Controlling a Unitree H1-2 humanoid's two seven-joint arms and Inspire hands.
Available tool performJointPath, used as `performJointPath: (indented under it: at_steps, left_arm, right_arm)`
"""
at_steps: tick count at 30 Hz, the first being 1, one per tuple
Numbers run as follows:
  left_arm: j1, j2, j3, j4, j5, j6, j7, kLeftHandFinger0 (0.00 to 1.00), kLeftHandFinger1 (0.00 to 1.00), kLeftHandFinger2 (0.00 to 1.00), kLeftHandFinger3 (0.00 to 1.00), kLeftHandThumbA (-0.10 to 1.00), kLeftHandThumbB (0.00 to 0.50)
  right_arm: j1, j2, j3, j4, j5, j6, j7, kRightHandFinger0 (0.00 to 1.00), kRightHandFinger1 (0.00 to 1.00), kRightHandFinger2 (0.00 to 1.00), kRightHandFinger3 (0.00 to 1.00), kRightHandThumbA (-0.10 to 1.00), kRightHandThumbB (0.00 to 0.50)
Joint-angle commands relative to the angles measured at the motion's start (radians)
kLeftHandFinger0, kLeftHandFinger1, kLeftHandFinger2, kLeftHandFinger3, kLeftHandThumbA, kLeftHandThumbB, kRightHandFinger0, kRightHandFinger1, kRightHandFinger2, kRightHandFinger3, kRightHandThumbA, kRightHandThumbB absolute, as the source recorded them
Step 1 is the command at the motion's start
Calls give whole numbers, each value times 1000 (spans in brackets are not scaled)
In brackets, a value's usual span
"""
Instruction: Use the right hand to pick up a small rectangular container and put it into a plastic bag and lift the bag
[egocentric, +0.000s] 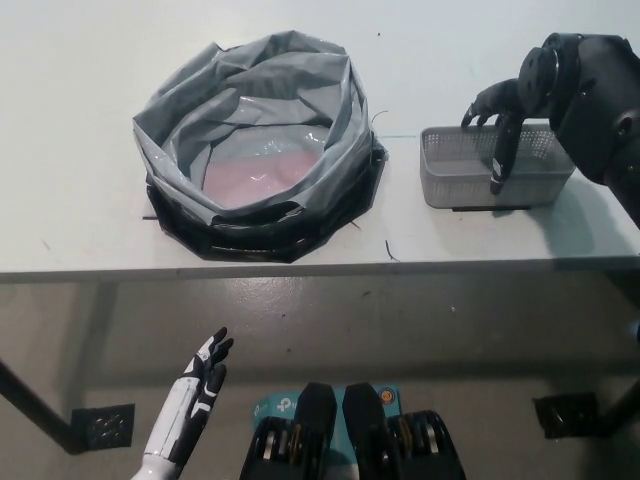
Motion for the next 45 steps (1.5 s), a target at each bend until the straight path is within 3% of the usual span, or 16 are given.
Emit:
performJointPath:
  at_steps: [1, 13, 25, 26, 27, 28, 29, 30, 31, 32, 33, 41, 42, 43, 44, 45]
  left_arm:
    - [-2, 2, -2, -25, 4, -25, 10, 1000, 1000, 1000, 1000, 1000, 338]
    - [-18, 4, -1, -22, 0, -19, 7, 1000, 1000, 1000, 1000, 1000, 337]
    - [-27, 7, -2, -21, 12, -26, 11, 1000, 1000, 1000, 1000, 1000, 339]
    - [-29, 7, -1, -17, 11, -34, 12, 1000, 1000, 1000, 1000, 1000, 333]
    - [-30, 6, -1, -16, 12, -36, 14, 1000, 1000, 1000, 1000, 1000, 335]
    - [-29, 6, 0, -16, 13, -36, 16, 1000, 1000, 1000, 1000, 1000, 336]
    - [-29, 6, 0, -16, 14, -36, 16, 1000, 1000, 1000, 1000, 1000, 336]
    - [-33, 8, 0, -17, 14, -36, 15, 1000, 1000, 1000, 1000, 1000, 344]
    - [-35, 9, 0, -17, 14, -37, 14, 1000, 1000, 1000, 1000, 1000, 344]
    - [-35, 9, 0, -17, 15, -34, 13, 1000, 1000, 1000, 1000, 1000, 342]
    - [-34, 10, -1, -18, 15, -31, 12, 1000, 1000, 1000, 1000, 1000, 343]
    - [-45, 8, 7, -14, -3, -31, 10, 1000, 1000, 1000, 1000, 1000, 349]
    - [-44, 7, 8, -17, -3, -26, 11, 1000, 1000, 1000, 1000, 1000, 350]
    - [-44, 6, 8, -17, -3, -25, 11, 1000, 1000, 1000, 1000, 1000, 350]
    - [-45, 7, 8, -17, 0, -26, 12, 1000, 1000, 1000, 1000, 1000, 349]
    - [-47, 7, 8, -17, 2, -23, 13, 1000, 1000, 1000, 1000, 1000, 348]
  right_arm:
    - [-47, 23, -7, 78, -13, -47, 40, 1000, 1000, 1000, 1000, 1000, 425]
    - [-24, 38, -22, 140, -8, -109, 14, 1000, 1000, 1000, 1000, 1000, 373]
    - [11, 78, 74, 170, -116, -131, -94, 1000, 1000, 1000, 1000, 1000, 420]
    - [20, 85, 63, 172, -113, -87, -153, 1000, 1000, 1000, 1000, 922, 410]
    - [29, 86, 46, 174, -99, -71, -197, 974, 887, 976, 1000, 464, 364]
    - [38, 86, 25, 175, -84, -61, -240, 591, 685, 923, 1000, 408, 386]
    - [40, 86, 21, 176, -81, -60, -248, 591, 685, 923, 1000, 408, 386]
    - [46, 81, 17, 169, -84, -73, -272, 150, 334, 574, 997, 98, 390]
    - [49, 80, 15, 167, -85, -77, -282, 150, 334, 574, 997, 98, 390]
    - [53, 78, 23, 165, -98, -84, -302, 655, 1000, 1000, 828, -12, 328]
    - [58, 76, 32, 165, -114, -90, -322, 1000, 1000, 1000, 817, -12, 350]
    - [63, 56, 46, 157, -139, -123, -396, 1000, 1000, 1000, 850, -98, 287]
    - [69, 48, 32, 151, -131, -128, -427, 755, 715, 748, 959, -100, 220]
    - [72, 46, 27, 149, -128, -129, -440, 755, 715, 748, 959, -100, 220]
    - [74, 43, 21, 150, -124, -131, -456, 594, 640, 688, 1000, -100, 203]
    - [75, 37, 16, 147, -123, -139, -484, 450, 559, 610, 823, -100, 155]
